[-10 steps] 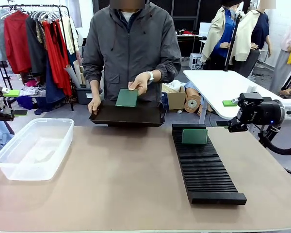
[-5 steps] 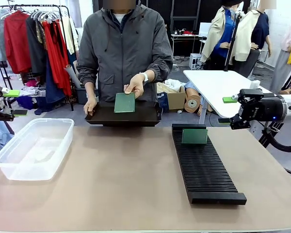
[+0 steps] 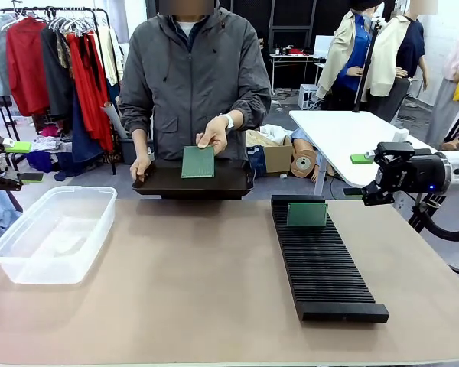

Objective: Sort PCBs into racks and boxes based on the side picked up.
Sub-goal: Pick up the Blank PCB handed by the Human.

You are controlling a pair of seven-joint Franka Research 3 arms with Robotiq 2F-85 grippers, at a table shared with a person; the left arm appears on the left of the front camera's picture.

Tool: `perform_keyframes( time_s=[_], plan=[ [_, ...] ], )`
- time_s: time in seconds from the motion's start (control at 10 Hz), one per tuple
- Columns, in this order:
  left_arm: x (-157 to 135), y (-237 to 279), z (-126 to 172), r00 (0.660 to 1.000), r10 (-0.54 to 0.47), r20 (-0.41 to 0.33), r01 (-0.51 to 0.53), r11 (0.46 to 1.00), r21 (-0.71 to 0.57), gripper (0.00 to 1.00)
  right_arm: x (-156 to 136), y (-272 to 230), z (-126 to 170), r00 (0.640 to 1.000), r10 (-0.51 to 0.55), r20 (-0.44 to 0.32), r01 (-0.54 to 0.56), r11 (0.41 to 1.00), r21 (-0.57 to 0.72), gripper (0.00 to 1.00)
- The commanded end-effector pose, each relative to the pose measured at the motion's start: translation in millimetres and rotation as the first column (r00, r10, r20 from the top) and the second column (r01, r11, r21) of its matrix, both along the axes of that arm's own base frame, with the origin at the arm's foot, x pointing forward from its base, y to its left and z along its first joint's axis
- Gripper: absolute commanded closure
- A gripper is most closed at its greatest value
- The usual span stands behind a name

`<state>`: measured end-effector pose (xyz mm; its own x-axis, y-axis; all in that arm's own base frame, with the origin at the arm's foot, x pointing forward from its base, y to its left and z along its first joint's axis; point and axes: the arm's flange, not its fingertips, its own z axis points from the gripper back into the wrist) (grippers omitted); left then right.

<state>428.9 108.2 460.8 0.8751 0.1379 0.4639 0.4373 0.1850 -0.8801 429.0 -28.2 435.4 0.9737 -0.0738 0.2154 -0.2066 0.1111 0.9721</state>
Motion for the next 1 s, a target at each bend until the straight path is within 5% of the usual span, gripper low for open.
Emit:
perform_keyframes(
  time_s=[0.0, 0.9],
  plan=[
    [-1, 0, 3, 1.0, -0.004, -0.004, 0.004, 1.0, 0.001, 0.0, 0, 0, 2, 1.0, 0.004, 0.003, -0.004, 1.0, 0.009, 0.0],
    [75, -98, -34, 0.994, -0.07, 0.082, 0.077, 0.994, -0.079, 0.0, 0, 0, 2, 1.0, 0.004, 0.003, -0.004, 1.0, 0.009, 0.0]
  ],
)
